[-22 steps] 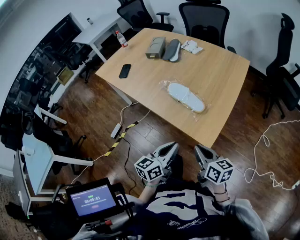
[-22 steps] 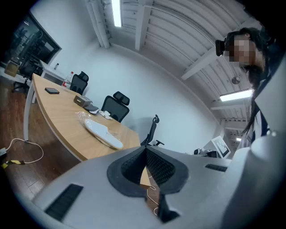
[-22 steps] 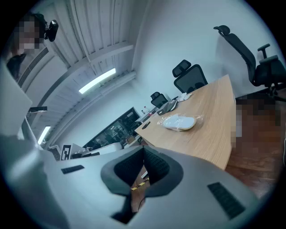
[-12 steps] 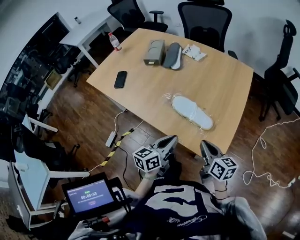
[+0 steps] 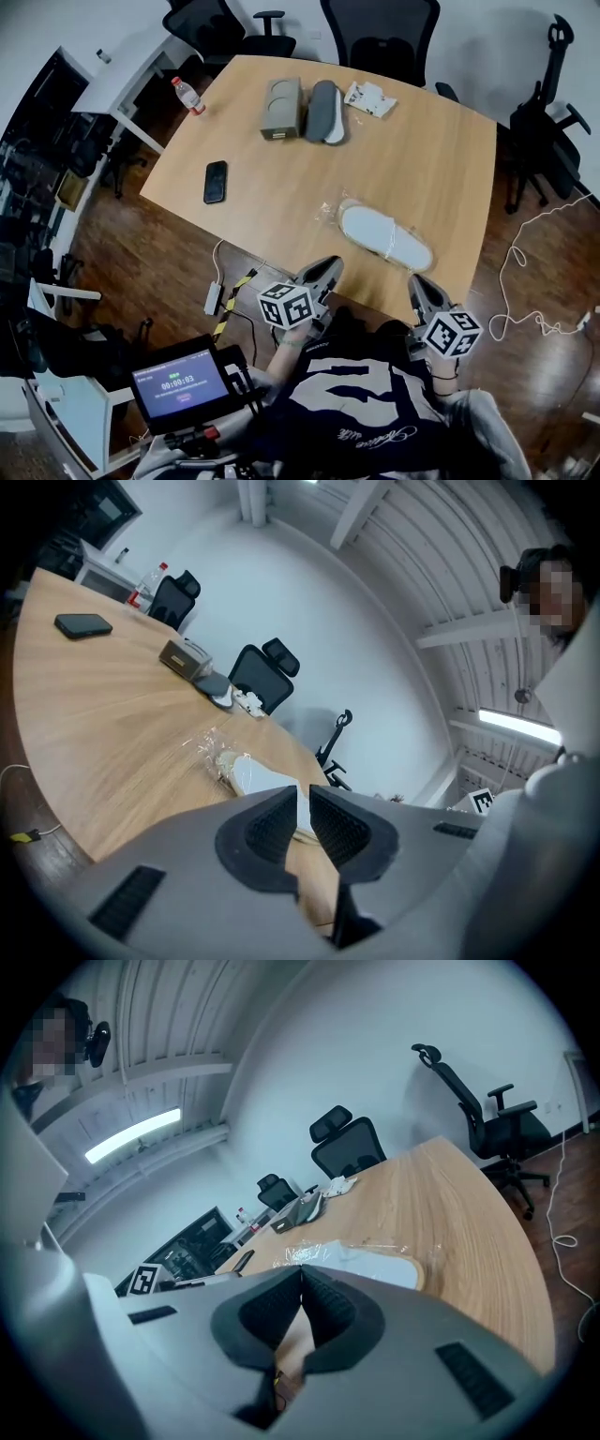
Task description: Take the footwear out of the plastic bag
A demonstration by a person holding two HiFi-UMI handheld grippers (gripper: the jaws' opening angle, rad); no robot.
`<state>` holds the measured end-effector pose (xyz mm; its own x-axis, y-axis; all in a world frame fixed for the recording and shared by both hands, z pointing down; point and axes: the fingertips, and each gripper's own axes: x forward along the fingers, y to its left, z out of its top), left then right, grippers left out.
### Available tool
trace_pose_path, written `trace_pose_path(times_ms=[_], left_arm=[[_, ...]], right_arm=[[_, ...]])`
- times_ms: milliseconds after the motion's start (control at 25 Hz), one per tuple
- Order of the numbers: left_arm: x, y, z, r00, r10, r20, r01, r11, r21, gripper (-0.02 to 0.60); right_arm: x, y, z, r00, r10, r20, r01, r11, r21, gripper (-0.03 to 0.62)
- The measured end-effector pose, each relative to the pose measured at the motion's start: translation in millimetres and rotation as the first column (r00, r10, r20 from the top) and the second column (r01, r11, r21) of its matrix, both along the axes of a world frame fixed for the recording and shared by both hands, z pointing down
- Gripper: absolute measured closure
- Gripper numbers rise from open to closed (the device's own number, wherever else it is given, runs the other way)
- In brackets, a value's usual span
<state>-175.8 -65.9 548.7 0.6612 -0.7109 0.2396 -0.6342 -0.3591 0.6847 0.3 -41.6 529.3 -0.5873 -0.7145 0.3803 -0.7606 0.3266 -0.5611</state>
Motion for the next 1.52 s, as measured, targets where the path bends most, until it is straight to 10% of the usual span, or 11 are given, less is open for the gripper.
trace_pose_path(times_ms=[520,920,1520], left_arm=[[26,-53,56,1.0,-0.008,0.002,0.008,0.981,-0.196,0.463],[34,-69,74,0.997,-0.007,0.075,0.028,0.959,-0.283,0.391],[17,-99,91,0.998,-0.057,-0.018,0.044,0.91,-0.413,0.362]], right_arm=[[23,-49,26,0.999,-0.014,-0.034,0.011,0.997,-0.078,0.606],[35,-84,108,0.942,-0.174,-0.288,0.103,0.964,-0.246,0.606],[38,-75,116,0.935,-0.256,-0.246,0.205,0.954,-0.218,0.6]])
